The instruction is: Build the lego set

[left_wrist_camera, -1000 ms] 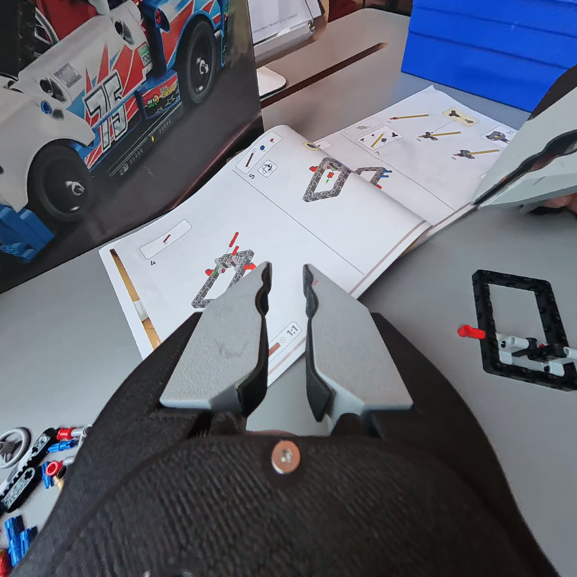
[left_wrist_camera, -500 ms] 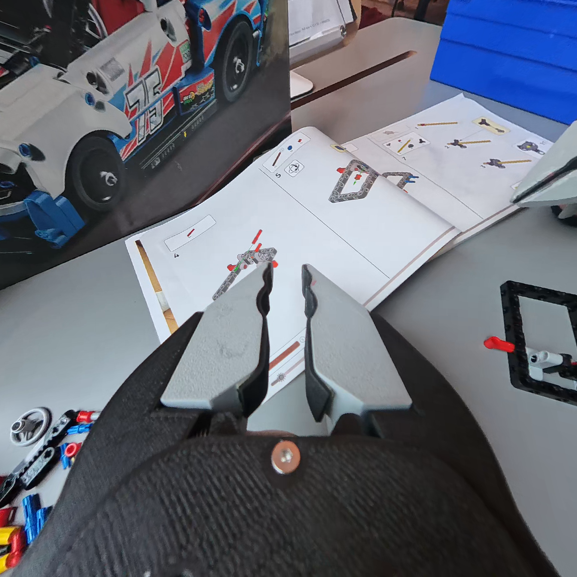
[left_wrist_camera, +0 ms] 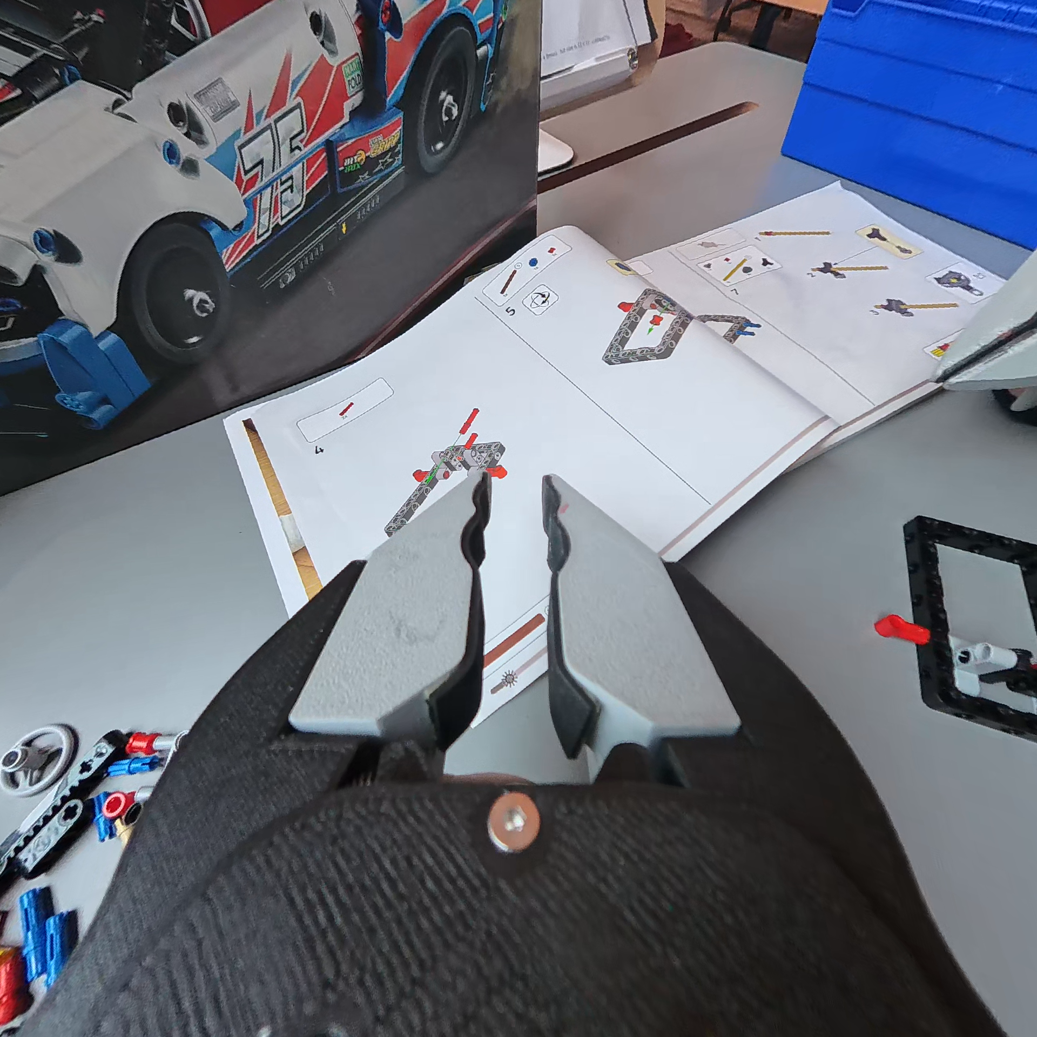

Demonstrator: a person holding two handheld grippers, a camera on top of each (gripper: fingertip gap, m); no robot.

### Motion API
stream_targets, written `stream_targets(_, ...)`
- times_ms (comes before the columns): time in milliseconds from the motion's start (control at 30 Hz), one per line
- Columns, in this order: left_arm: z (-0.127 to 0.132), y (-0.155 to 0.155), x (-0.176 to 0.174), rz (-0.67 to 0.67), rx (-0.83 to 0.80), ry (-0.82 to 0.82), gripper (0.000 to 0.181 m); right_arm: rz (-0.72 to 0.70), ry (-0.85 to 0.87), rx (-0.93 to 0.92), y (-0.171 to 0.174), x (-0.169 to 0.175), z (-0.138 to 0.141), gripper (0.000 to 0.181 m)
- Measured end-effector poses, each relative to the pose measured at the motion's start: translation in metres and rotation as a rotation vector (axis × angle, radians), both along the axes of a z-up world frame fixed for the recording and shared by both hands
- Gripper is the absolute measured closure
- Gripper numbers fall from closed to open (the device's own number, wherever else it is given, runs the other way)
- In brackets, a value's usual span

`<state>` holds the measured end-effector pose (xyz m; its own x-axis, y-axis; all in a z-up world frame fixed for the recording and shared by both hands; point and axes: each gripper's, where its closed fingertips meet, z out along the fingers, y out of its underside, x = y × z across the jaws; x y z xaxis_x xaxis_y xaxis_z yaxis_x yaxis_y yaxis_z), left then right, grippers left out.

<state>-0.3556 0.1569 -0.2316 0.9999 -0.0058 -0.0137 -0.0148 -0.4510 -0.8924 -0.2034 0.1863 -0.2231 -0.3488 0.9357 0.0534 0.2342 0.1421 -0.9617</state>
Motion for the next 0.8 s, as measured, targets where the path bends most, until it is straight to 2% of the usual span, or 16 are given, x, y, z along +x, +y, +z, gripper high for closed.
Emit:
stream_targets(467, 0.004, -0.004, -0.016, 0.068, 0.016, -0.017, 0.166, 0.002, 0.002, 0.015, -0.002, 0.000, 0.000, 0.181)
stream_targets(800, 0.002, -0.004, -0.016, 0.068, 0.009, -0.012, 0.166, 0.006, -0.005, 0.017, -0.002, 0.000, -0.002, 0.181)
